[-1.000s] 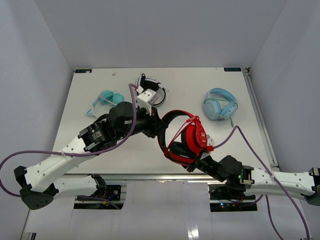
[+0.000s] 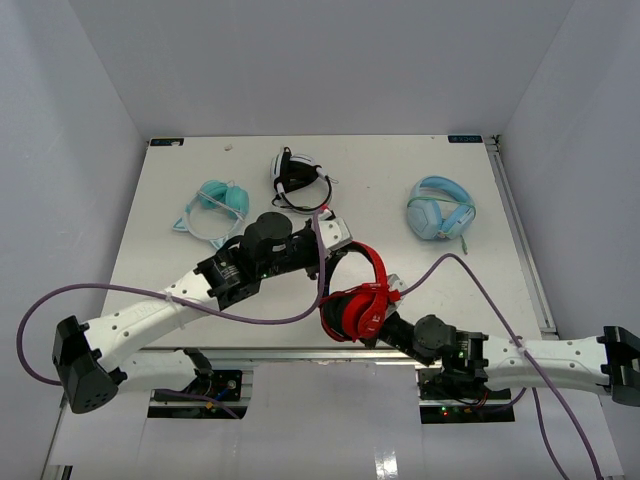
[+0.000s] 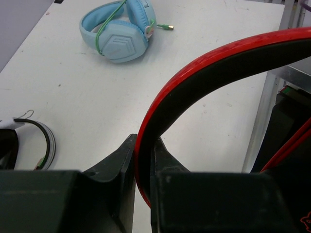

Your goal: Wrap the headphones

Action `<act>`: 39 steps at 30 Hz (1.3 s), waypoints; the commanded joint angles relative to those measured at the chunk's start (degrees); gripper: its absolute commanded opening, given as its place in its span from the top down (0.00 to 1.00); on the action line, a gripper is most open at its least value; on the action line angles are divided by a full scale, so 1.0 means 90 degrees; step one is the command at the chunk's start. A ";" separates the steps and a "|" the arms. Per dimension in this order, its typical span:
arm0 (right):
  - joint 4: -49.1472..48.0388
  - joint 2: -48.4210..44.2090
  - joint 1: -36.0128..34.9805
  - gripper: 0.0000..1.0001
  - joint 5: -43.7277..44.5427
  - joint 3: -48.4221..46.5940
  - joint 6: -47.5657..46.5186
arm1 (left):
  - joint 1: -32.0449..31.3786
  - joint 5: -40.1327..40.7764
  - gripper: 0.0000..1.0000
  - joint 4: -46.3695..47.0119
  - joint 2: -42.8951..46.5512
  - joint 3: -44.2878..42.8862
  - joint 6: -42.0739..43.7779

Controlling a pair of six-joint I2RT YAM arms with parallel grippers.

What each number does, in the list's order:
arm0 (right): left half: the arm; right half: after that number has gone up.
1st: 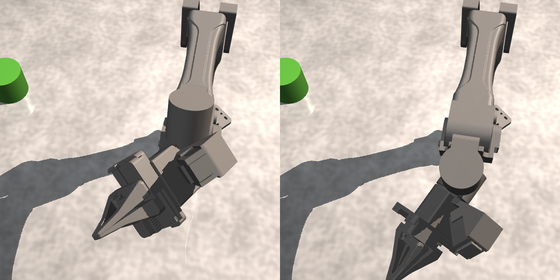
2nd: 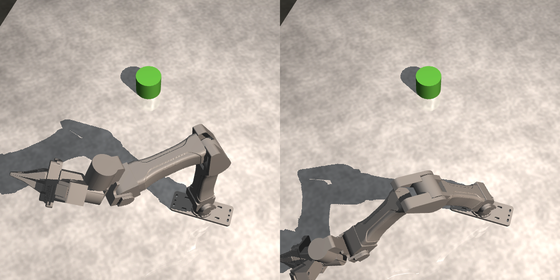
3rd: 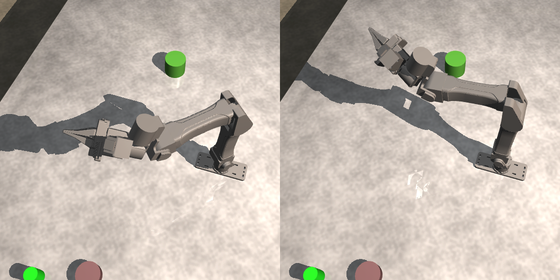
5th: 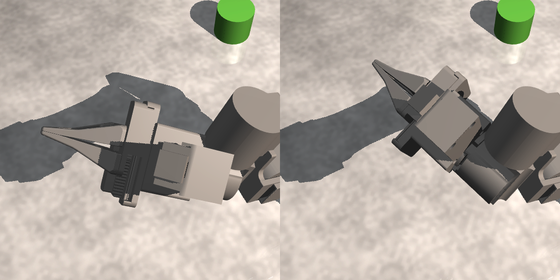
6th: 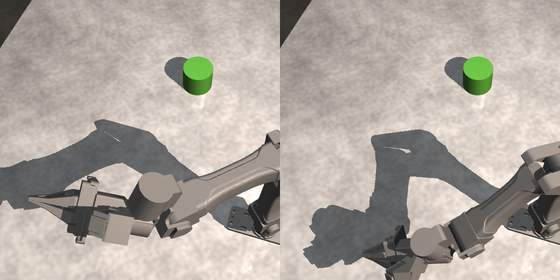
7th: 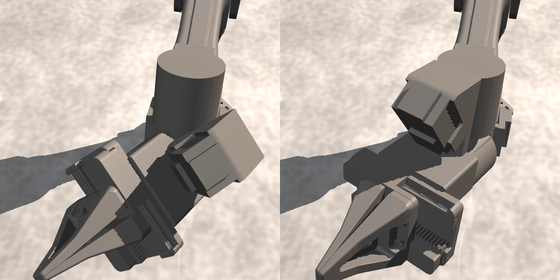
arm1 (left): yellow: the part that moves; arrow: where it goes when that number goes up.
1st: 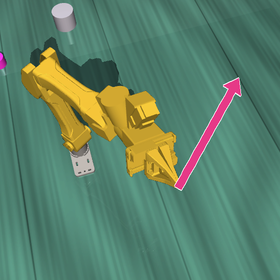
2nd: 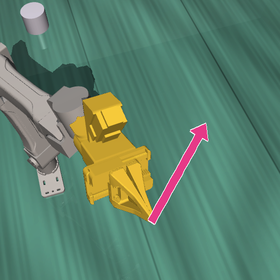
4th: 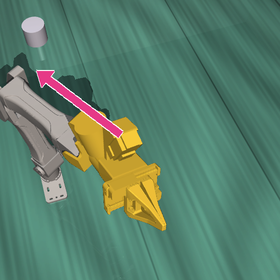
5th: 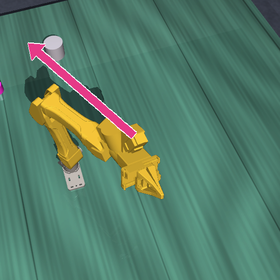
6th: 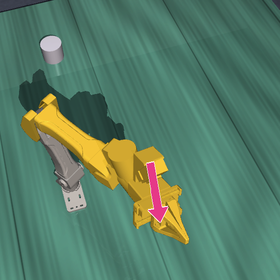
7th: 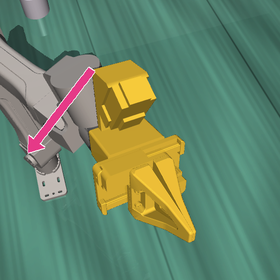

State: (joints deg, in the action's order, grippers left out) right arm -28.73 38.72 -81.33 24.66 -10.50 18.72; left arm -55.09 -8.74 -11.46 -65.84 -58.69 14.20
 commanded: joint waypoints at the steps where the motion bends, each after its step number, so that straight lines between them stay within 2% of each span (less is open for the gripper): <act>1: -0.0958 0.0279 0.0021 0.92 0.1390 -0.0372 0.0020 | 0.0824 -0.0445 1.00 0.1178 -0.0486 0.0633 0.0790; 4: -0.0976 0.0745 0.0184 0.92 0.2304 -0.0462 -0.0047 | 0.1459 -0.0904 1.00 0.1740 -0.0821 0.0777 0.0502; 6: -0.1084 0.1036 0.0466 0.92 0.2256 -0.0507 -0.0087 | 0.1676 -0.1211 1.00 0.1774 -0.1061 0.0637 0.0277; 8: -0.1204 0.1243 0.1026 0.92 0.1777 -0.0539 -0.0014 | 0.1707 -0.1371 1.00 0.1884 -0.1218 0.0670 0.0178; 11: -0.1798 0.1529 0.1780 0.92 0.1070 -0.0402 0.0081 | 0.1714 -0.1398 1.00 0.2634 -0.1239 0.1231 0.0050; 16: -0.2753 0.2102 0.2482 0.92 0.0493 -0.0337 -0.0136 | 0.1785 -0.1324 1.00 0.3373 -0.1492 0.1804 0.0131; 21: -0.3366 0.2761 0.2904 0.92 0.0186 -0.0415 -0.0166 | 0.1867 -0.1192 1.00 0.3441 -0.2118 0.1713 0.0502; 24: -0.3652 0.3326 0.3256 0.92 -0.0090 -0.0471 -0.0043 | 0.2065 -0.1137 1.00 0.3884 -0.2682 0.1645 0.0622; 30: -0.4776 0.4227 0.3794 0.92 -0.0822 -0.0443 -0.0019 | 0.2338 -0.0880 1.00 0.4158 -0.3640 0.1347 0.0713; 39: -0.5206 0.5343 0.4064 0.89 -0.1322 -0.1052 -0.0395 | 0.2391 -0.0455 1.00 0.4731 -0.4261 0.1299 0.0711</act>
State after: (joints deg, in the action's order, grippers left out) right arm -56.97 84.16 -45.50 13.62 -12.32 17.24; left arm -34.59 -20.26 34.48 -100.42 -47.42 11.51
